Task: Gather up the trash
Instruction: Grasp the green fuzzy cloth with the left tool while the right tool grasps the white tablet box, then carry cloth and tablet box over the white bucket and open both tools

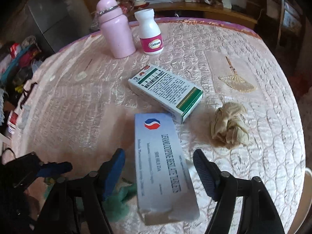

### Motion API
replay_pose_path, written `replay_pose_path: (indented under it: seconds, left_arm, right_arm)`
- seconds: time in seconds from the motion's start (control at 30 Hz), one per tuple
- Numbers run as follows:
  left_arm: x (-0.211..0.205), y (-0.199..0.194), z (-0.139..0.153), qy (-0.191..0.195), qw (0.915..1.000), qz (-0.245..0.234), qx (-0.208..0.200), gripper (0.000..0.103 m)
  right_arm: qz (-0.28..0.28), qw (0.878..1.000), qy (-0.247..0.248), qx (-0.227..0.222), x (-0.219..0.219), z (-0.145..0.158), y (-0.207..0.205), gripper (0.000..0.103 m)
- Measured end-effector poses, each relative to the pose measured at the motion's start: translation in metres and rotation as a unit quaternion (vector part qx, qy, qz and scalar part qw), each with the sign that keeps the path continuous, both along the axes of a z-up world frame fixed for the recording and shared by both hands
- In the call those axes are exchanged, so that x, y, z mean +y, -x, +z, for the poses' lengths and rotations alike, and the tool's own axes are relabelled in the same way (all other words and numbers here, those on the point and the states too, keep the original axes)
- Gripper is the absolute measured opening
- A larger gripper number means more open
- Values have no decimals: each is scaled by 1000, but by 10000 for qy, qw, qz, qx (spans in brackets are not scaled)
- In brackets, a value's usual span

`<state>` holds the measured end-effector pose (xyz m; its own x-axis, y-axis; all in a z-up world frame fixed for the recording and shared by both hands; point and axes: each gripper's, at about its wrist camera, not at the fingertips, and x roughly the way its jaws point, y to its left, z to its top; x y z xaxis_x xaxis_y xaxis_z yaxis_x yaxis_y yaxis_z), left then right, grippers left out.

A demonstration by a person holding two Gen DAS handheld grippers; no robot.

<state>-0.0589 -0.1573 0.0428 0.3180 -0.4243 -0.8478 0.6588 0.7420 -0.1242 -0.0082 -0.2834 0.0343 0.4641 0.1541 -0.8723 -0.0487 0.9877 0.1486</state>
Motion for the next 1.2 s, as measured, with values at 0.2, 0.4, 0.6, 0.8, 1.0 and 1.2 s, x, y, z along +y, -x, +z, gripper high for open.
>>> replay_pose_path:
  seconds: [0.2, 0.4, 0.6, 0.8, 1.0, 1.2]
  left_arm:
    - [-4, 4, 11, 78, 9998, -96, -128, 36]
    - [-13, 11, 30, 272, 9990, 79, -335, 31]
    - [-38, 29, 66, 677, 9964, -55, -509, 31]
    - [-83, 56, 88, 1028, 9927, -401, -492, 31]
    - [-144, 82, 91, 1150, 9903, -732, -255, 31]
    - [-211, 111, 82, 1105, 9877, -1096, -149, 31]
  right_arm:
    - [-265, 9980, 213, -541, -11, 16, 33, 49]
    - [-810, 9860, 764, -1242, -21, 41, 99, 49]
    - [-1402, 9728, 994, -1550, -43, 54, 158, 49]
    - [-2004, 9603, 1055, -1628, -75, 59, 209, 49]
    - [-2565, 9451, 1138, -1673, -116, 59, 257, 49]
    - [-3170, 9279, 1104, -1620, -165, 56, 296, 49]
